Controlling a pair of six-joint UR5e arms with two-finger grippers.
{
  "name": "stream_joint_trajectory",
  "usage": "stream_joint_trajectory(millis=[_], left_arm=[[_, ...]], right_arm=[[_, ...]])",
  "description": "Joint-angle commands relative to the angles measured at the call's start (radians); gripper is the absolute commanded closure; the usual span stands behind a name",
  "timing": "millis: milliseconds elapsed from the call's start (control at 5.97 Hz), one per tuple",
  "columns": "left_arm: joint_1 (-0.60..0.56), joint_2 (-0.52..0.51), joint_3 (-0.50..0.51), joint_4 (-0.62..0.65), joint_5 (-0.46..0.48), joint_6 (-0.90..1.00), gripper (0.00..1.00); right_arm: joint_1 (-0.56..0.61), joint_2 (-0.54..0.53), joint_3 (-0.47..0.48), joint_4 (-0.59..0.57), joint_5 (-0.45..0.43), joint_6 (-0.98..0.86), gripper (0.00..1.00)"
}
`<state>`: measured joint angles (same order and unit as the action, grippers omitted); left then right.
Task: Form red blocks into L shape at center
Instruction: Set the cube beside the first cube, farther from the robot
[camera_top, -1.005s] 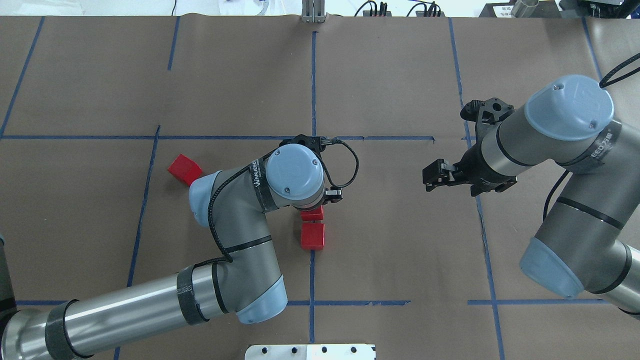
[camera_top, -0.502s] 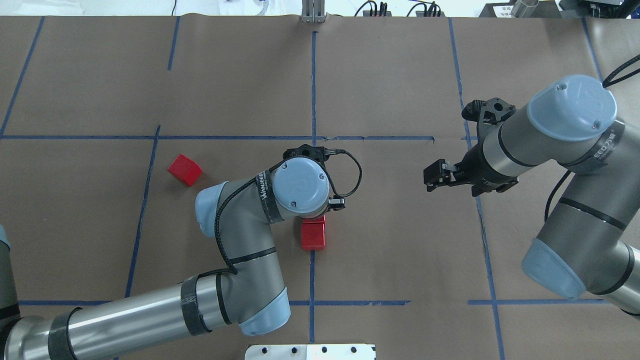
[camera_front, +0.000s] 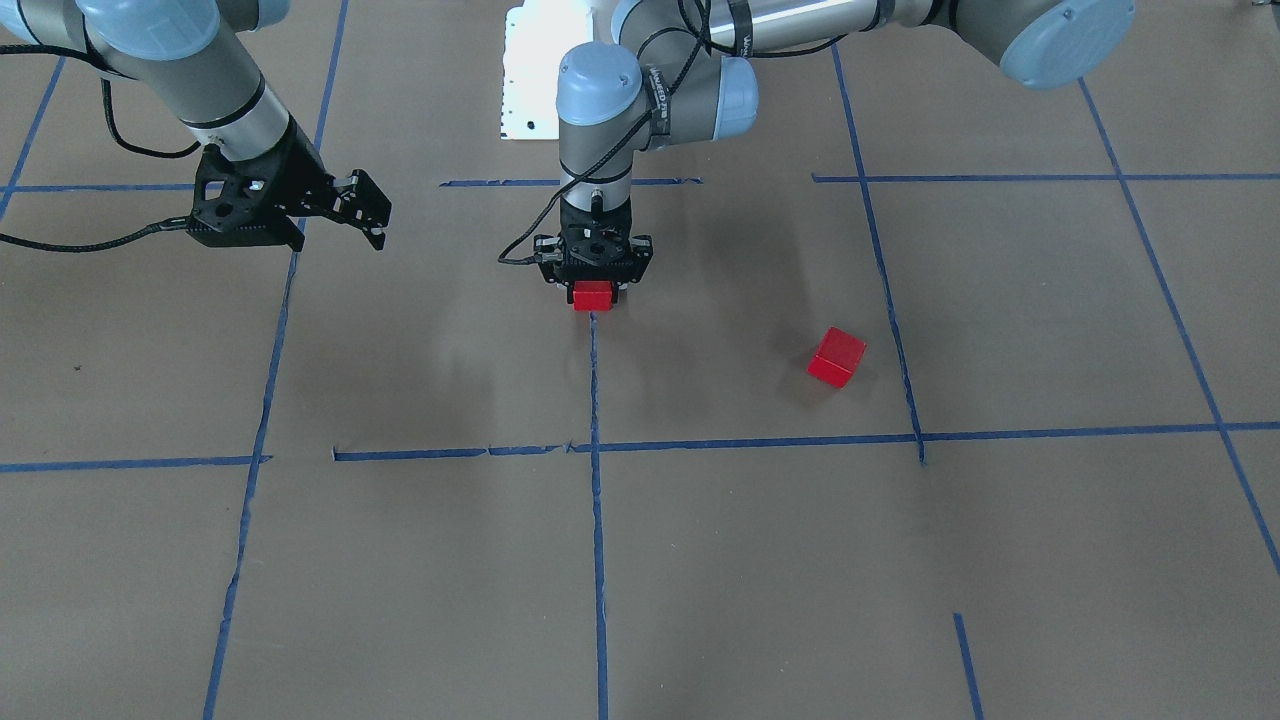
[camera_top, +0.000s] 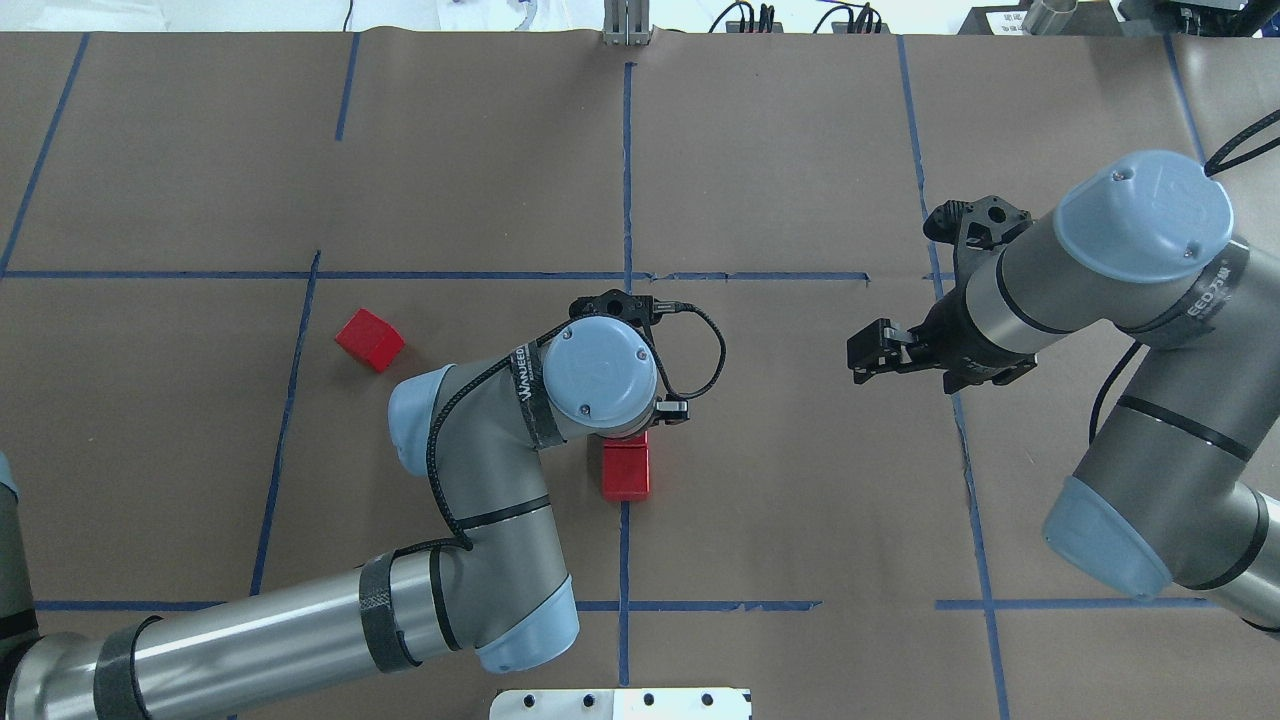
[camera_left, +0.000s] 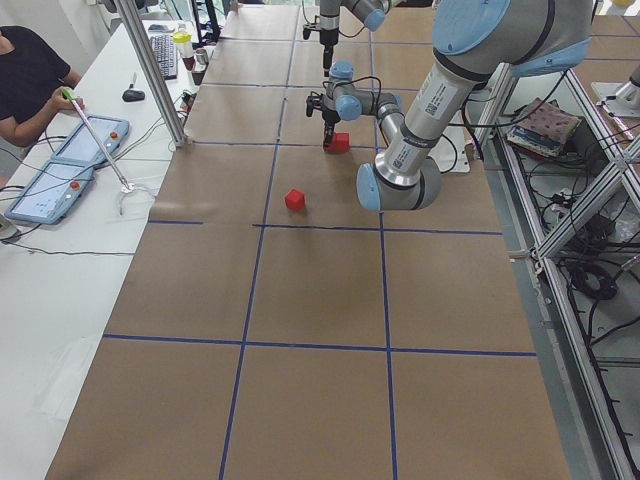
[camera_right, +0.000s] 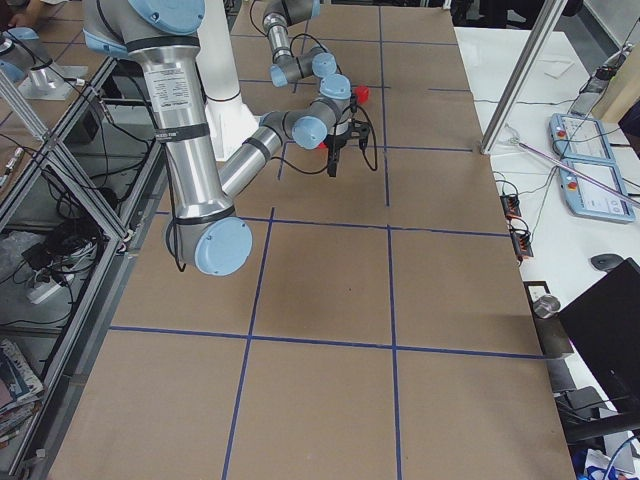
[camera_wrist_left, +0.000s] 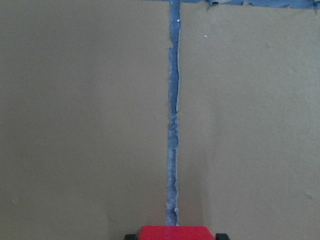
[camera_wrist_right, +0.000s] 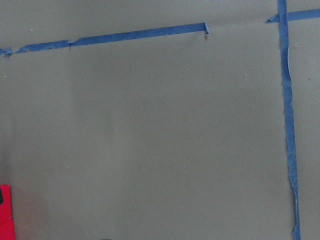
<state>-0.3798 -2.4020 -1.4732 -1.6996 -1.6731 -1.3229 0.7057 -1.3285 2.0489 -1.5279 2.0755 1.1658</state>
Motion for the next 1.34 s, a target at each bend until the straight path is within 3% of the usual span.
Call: stream_joint_trajectory(millis=[0, 167, 502, 670, 1172], left_arm=[[0.001, 0.001, -0.002, 0.000, 0.000, -0.001, 1.00], [0.001, 0.003, -0.002, 0.000, 0.000, -0.002, 1.00], [0.001, 0.014, -0.004, -0.003, 0.001, -0.002, 0.75], [0.002, 0.012, -0.005, -0.003, 0.001, -0.004, 0.70], [0.002, 0.012, -0.004, -0.008, 0.001, -0.004, 0.37]], right_arm=[[0.000, 0.000, 0.001, 0.000, 0.002, 0.000, 0.00], [0.000, 0.000, -0.001, 0.000, 0.000, 0.000, 0.00], [-0.002, 0.000, -0.001, 0.000, 0.002, 0.000, 0.00], [0.000, 0.000, -0.001, 0.000, 0.002, 0.000, 0.00], [0.000, 0.000, -0.001, 0.000, 0.002, 0.000, 0.00]])
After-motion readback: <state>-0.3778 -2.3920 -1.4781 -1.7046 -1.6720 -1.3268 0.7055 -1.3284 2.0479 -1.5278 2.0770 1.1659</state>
